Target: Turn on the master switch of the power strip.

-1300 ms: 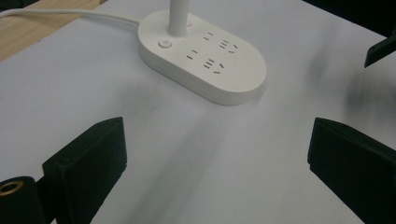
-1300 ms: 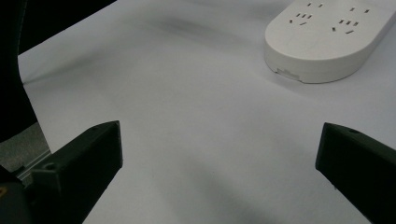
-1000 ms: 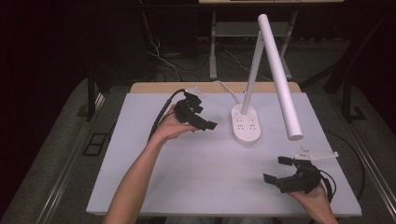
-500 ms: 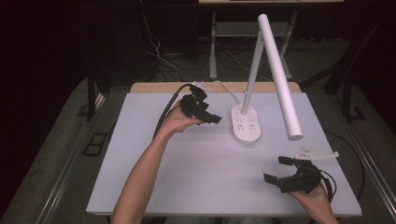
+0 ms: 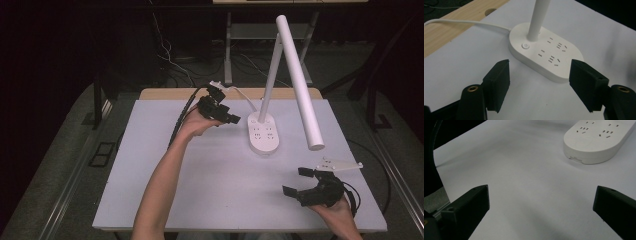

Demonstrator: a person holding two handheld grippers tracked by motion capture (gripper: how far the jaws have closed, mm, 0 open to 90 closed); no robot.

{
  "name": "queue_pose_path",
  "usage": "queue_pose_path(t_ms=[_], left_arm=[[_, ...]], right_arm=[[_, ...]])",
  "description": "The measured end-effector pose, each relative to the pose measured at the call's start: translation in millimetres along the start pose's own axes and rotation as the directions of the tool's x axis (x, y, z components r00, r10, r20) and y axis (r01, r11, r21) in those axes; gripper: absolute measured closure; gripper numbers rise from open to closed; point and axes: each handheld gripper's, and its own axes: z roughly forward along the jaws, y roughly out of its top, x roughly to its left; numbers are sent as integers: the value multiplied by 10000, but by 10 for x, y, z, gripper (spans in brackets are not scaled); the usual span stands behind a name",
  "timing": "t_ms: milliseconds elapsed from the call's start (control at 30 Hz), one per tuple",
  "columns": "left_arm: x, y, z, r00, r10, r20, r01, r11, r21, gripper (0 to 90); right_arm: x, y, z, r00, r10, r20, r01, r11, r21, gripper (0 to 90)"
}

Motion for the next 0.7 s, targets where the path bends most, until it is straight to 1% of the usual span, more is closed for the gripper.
queue_pose_path(t_ms=[100,233,267,300,367,533,600,667,700], left_arm=[[31,13,27,9998,-213,30,213,9996,-193,358],[81,39,51,9992,-389,58,391,9988,-300,396],[81,42,64,9988,-496,60,498,9979,-405,407],[91,48,72,9989,-460,68,462,9982,-383,413],[94,57,98,9982,-590,71,593,9973,-441,416],[94,73,158,9970,-739,238,752,9953,-607,438],[95,75,184,9964,-807,240,822,9942,-687,451],[91,75,214,9946,-1015,201,1028,9915,-803,487],[106,77,230,9960,-881,153,891,9923,-856,505]], right_arm=[[-3,0,-1,10000,2,27,-2,10000,-20,1],[-5,-1,6,10000,-33,19,33,10000,-37,1],[-5,-1,6,10000,-34,17,34,10000,-41,1],[-5,-1,6,10000,-29,14,29,10000,-44,0],[-6,0,7,10000,-21,18,21,10000,-36,1],[-8,0,11,10000,-29,15,29,10000,-8,1],[-10,2,15,10000,-48,8,48,10000,13,1],[-10,3,19,10000,-56,10,56,10000,12,1],[-10,2,19,10000,-65,13,65,10000,22,1]])
